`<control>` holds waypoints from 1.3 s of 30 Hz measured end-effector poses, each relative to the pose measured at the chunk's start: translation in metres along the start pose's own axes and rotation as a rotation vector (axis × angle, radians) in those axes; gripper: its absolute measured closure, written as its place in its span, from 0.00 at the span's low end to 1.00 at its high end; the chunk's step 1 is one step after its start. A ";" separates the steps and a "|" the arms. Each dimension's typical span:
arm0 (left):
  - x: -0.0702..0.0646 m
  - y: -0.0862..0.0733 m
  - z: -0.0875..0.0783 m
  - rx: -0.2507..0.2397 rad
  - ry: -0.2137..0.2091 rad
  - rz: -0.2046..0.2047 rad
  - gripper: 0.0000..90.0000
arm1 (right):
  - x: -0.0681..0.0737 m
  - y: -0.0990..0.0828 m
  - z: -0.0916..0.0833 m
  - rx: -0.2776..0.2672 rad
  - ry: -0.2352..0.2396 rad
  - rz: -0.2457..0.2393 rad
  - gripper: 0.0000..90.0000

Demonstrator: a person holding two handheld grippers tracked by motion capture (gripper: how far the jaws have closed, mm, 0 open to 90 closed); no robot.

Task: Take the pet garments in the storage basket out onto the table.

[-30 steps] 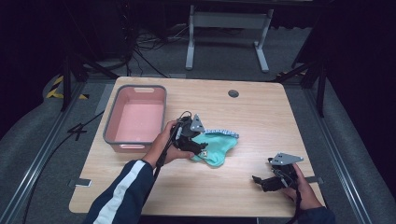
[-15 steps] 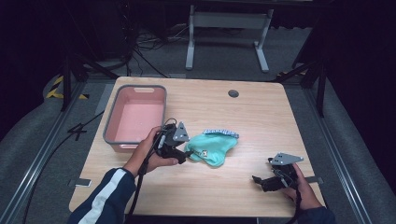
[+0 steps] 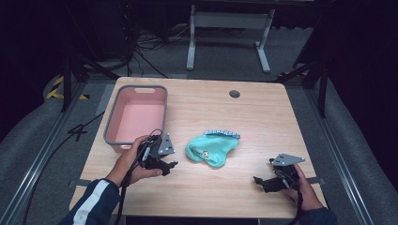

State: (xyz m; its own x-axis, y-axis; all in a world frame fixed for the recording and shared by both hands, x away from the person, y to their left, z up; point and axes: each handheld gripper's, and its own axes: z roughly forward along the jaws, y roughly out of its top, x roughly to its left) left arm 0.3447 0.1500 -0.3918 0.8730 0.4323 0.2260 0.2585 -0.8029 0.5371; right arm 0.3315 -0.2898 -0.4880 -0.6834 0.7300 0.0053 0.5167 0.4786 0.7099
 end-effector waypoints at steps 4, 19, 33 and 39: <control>0.000 -0.014 -0.002 0.004 -0.010 -0.010 0.30 | 0.000 0.000 0.000 0.000 0.000 0.000 0.01; 0.007 -0.070 -0.004 0.071 0.000 -0.041 0.27 | 0.000 0.000 0.000 0.000 0.000 0.001 0.01; 0.026 -0.130 -0.007 0.047 0.041 -0.154 0.24 | 0.000 0.000 0.000 0.000 0.000 0.000 0.01; 0.034 -0.153 -0.009 0.002 0.049 -0.240 0.24 | 0.000 0.000 0.000 0.000 0.000 0.000 0.01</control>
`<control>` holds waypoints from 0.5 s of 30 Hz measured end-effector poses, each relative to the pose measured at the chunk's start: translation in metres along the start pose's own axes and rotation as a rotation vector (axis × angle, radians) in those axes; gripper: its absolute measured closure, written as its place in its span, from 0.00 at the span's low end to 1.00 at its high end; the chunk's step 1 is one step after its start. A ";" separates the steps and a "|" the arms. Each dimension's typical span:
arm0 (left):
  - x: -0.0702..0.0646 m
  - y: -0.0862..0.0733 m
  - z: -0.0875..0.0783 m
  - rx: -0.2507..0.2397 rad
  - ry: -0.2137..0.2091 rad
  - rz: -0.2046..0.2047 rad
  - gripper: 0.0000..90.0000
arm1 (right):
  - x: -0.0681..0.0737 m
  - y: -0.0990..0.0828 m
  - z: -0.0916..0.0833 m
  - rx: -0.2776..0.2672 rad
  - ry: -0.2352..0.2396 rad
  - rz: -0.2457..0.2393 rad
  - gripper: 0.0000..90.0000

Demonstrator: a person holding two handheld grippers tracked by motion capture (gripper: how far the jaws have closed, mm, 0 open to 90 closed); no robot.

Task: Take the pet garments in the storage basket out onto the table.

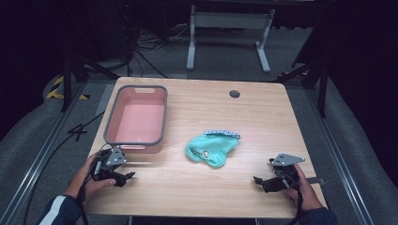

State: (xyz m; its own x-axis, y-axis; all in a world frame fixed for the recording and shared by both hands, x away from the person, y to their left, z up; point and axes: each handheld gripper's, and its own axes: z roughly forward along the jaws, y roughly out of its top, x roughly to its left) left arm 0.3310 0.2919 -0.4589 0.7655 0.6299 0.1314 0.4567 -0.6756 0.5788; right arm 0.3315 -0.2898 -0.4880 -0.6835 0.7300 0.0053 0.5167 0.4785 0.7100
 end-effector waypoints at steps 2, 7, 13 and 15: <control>0.004 -0.009 0.000 -0.007 -0.008 -0.040 0.24 | 0.000 0.000 0.000 0.000 0.000 0.000 0.01; 0.008 -0.026 -0.004 -0.026 -0.028 -0.093 0.22 | 0.000 0.000 0.000 0.000 0.000 0.000 0.01; 0.010 -0.049 -0.006 -0.117 -0.050 -0.166 0.18 | 0.000 0.000 0.000 0.000 0.000 0.002 0.01; 0.010 -0.051 -0.006 -0.130 -0.045 -0.162 0.18 | 0.000 0.000 0.000 0.000 -0.001 0.000 0.01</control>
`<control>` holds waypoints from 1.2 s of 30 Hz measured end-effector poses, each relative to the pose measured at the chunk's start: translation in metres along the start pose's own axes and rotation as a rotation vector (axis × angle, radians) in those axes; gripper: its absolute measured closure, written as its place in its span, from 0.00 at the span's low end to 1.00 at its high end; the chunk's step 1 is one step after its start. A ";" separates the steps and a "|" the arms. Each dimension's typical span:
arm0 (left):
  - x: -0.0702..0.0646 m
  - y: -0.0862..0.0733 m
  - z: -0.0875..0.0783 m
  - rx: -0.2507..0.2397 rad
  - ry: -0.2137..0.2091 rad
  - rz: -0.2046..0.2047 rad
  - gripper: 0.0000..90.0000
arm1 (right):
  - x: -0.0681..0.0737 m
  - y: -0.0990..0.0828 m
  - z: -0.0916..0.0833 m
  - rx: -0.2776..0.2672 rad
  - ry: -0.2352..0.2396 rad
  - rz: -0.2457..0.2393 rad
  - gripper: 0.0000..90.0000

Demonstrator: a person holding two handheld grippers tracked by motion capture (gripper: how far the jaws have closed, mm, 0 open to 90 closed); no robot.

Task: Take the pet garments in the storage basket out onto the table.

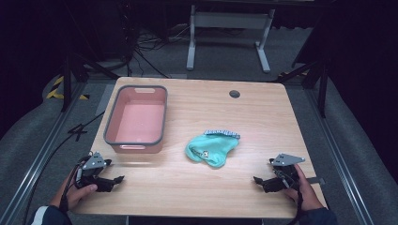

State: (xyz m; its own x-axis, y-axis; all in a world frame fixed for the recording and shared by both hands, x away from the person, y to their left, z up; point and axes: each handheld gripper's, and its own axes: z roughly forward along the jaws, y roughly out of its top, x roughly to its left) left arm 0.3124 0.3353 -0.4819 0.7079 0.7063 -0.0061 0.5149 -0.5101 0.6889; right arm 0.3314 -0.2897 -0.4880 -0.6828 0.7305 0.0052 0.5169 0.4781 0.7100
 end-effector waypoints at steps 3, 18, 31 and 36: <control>-0.001 -0.002 -0.003 0.009 0.008 -0.013 0.17 | 0.000 0.000 0.000 0.001 -0.002 0.003 0.01; -0.002 -0.002 -0.002 0.008 0.014 -0.019 0.16 | 0.001 -0.001 -0.001 0.000 -0.012 0.009 0.01; -0.002 -0.001 0.000 0.004 0.012 -0.025 0.14 | 0.001 -0.001 -0.001 0.000 -0.012 0.009 0.01; -0.002 0.000 0.000 0.003 0.016 -0.024 0.13 | 0.001 -0.001 -0.001 0.000 -0.011 0.008 0.01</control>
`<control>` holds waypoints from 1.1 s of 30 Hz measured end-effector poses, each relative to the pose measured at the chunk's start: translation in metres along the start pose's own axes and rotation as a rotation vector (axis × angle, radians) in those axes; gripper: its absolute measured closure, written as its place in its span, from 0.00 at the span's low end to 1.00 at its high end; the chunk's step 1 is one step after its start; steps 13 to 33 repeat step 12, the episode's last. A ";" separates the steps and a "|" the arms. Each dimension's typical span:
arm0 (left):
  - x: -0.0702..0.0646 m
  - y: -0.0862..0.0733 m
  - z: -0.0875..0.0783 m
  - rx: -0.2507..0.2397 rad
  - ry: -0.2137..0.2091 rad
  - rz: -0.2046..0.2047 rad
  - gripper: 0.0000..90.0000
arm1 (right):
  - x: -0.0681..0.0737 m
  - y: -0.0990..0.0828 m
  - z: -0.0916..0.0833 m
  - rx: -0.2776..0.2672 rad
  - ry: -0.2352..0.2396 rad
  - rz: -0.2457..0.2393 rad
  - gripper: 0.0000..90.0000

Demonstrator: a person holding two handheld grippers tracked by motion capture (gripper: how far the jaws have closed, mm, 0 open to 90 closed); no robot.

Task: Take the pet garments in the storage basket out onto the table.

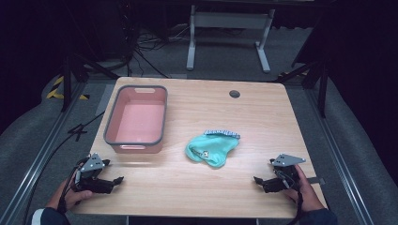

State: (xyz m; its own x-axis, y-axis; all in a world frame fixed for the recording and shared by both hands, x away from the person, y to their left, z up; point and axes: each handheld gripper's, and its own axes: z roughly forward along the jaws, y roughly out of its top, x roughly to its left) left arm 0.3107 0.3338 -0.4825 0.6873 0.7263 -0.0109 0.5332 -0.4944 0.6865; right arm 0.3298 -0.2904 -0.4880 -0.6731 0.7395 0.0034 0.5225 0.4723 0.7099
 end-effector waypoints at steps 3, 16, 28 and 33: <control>0.000 0.001 0.000 0.007 0.000 -0.005 0.12 | 0.000 0.000 0.000 0.000 0.000 0.000 0.01; 0.000 0.002 0.002 0.011 0.008 -0.004 0.09 | 0.000 0.000 0.000 0.001 0.000 0.001 0.01; 0.000 0.002 0.002 0.011 0.008 -0.004 0.09 | 0.000 0.000 0.000 0.001 0.000 0.001 0.01; 0.000 0.002 0.002 0.011 0.008 -0.004 0.09 | 0.000 0.000 0.000 0.001 0.000 0.001 0.01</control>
